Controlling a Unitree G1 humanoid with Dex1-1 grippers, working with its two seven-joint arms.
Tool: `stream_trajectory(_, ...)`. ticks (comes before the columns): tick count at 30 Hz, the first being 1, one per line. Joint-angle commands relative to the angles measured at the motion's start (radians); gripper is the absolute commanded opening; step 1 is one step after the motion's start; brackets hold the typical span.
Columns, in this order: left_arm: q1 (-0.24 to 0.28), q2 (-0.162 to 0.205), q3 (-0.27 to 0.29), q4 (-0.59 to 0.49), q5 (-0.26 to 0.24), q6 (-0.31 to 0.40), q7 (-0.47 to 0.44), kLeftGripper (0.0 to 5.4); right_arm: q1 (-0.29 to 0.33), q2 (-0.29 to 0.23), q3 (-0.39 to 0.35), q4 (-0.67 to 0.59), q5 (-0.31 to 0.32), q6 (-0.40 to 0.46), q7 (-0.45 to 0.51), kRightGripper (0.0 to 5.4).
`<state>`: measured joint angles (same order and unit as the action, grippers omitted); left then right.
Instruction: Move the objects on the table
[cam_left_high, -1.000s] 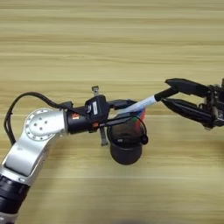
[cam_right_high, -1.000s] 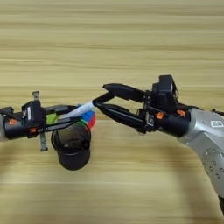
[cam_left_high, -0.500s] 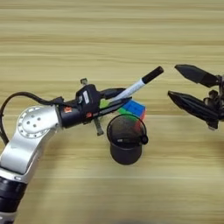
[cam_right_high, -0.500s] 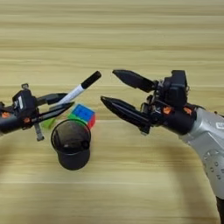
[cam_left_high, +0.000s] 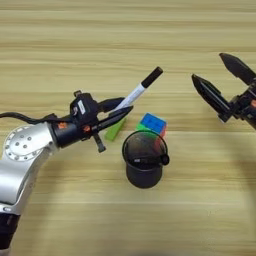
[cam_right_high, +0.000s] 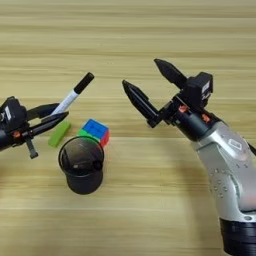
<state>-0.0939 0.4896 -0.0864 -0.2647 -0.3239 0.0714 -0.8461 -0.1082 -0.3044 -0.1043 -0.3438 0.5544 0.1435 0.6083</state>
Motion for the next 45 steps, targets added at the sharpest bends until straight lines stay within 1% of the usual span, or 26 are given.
stream_trajectory(1, 0.001, 0.022, 0.011, -0.007, -0.002, 0.019, -0.004, 0.69, -0.02, 0.043, -0.003, 0.058, -0.104, -0.088, -0.082, 5.4)
stream_trajectory(3, 0.003, 0.028, 0.014, -0.009, -0.001, 0.029, -0.003, 0.69, -0.024, 0.06, -0.015, 0.085, -0.132, -0.113, -0.125, 5.4)
stream_trajectory(7, 0.008, 0.036, 0.023, -0.015, -0.005, 0.06, 0.005, 0.69, -0.03, 0.085, -0.035, 0.139, -0.223, -0.182, -0.219, 5.4)
stream_trajectory(11, 0.01, 0.043, 0.034, -0.017, -0.003, 0.088, 0.019, 0.69, -0.023, 0.114, -0.047, 0.185, -0.313, -0.259, -0.316, 5.4)
stream_trajectory(13, 0.01, 0.046, 0.04, -0.016, -0.004, 0.104, 0.026, 0.69, -0.018, 0.127, -0.052, 0.207, -0.347, -0.29, -0.359, 5.4)
stream_trajectory(17, 0.014, 0.055, 0.044, -0.011, 0.002, 0.139, 0.035, 0.69, -0.009, 0.136, -0.059, 0.266, -0.424, -0.366, -0.425, 5.4)
stream_trajectory(21, 0.03, 0.059, 0.052, -0.018, -0.01, 0.174, 0.038, 0.69, -0.001, 0.148, -0.071, 0.309, -0.429, -0.402, -0.457, 5.4)
stream_trajectory(23, 0.04, 0.06, 0.059, -0.022, -0.022, 0.2, 0.04, 0.69, 0.002, 0.146, -0.071, 0.329, -0.438, -0.423, -0.463, 5.4)
stream_trajectory(27, 0.061, 0.069, 0.071, -0.021, -0.027, 0.242, 0.04, 0.69, 0.0, 0.143, -0.072, 0.368, -0.451, -0.458, -0.473, 5.4)
stream_trajectory(30, 0.09, 0.091, 0.078, -0.02, -0.024, 0.266, 0.031, 0.69, -0.005, 0.142, -0.073, 0.408, -0.455, -0.484, -0.479, 5.4)
stream_trajectory(34, 0.118, 0.11, 0.107, -0.022, -0.053, 0.303, 0.024, 0.69, -0.007, 0.148, -0.066, 0.455, -0.463, -0.512, -0.482, 5.4)
stream_trajectory(36, 0.131, 0.118, 0.115, -0.019, -0.056, 0.313, 0.021, 0.69, -0.008, 0.151, -0.064, 0.472, -0.462, -0.512, -0.484, 5.4)
stream_trajectory(39, 0.148, 0.119, 0.113, -0.01, -0.049, 0.324, 0.02, 0.69, -0.009, 0.153, -0.059, 0.498, -0.465, -0.518, -0.487, 5.4)
stream_trajectory(45, 0.174, 0.125, 0.084, -0.007, -0.028, 0.343, 0.02, 0.69, -0.01, 0.15, -0.056, 0.528, -0.468, -0.532, -0.494, 5.4)
